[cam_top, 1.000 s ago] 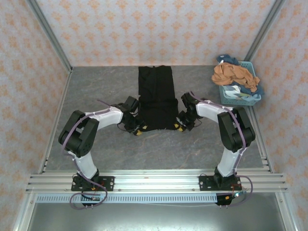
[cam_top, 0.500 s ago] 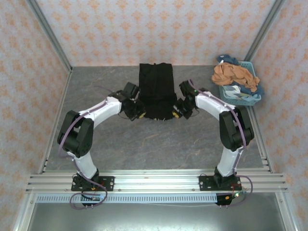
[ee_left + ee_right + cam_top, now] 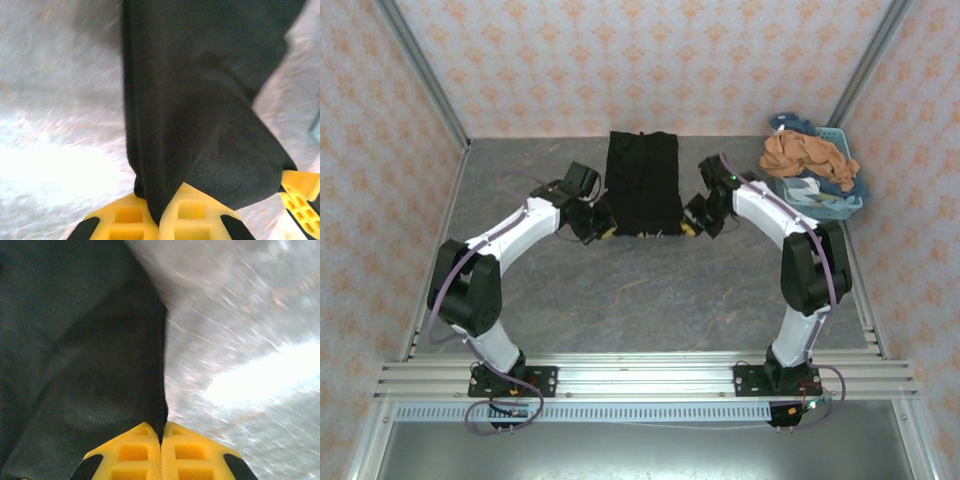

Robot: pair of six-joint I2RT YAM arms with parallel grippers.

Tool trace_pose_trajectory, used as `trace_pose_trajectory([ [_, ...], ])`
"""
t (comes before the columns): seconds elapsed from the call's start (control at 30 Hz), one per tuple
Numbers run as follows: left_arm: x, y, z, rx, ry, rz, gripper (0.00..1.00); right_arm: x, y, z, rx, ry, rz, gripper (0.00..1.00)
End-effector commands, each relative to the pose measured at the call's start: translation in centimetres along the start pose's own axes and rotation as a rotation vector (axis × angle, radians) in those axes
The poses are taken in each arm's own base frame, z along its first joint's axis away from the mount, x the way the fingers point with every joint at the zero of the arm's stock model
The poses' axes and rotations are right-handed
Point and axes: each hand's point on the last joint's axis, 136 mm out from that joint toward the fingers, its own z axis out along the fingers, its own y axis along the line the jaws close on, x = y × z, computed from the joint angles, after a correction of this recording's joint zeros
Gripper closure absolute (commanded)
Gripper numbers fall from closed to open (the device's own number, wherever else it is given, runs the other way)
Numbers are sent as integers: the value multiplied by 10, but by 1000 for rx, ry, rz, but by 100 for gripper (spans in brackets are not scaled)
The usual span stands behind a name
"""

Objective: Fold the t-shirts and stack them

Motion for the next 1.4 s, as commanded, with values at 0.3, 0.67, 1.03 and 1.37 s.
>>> trace_pose_trajectory([
  [0.3,140,100,-4,-186,254,44,100,117,-110,-6,226,200,-108,100],
  [0.67,196,74,-66,-37,315,215,100,188,-126,-73,219,296,-254,100],
  [1.03,150,26,-122,118,64,138,100,167,-86,-131,196,147,-196,100],
  [1.37,95,-2,-109,96,46,16,100,110,-27,-130,105,85,-118,100],
])
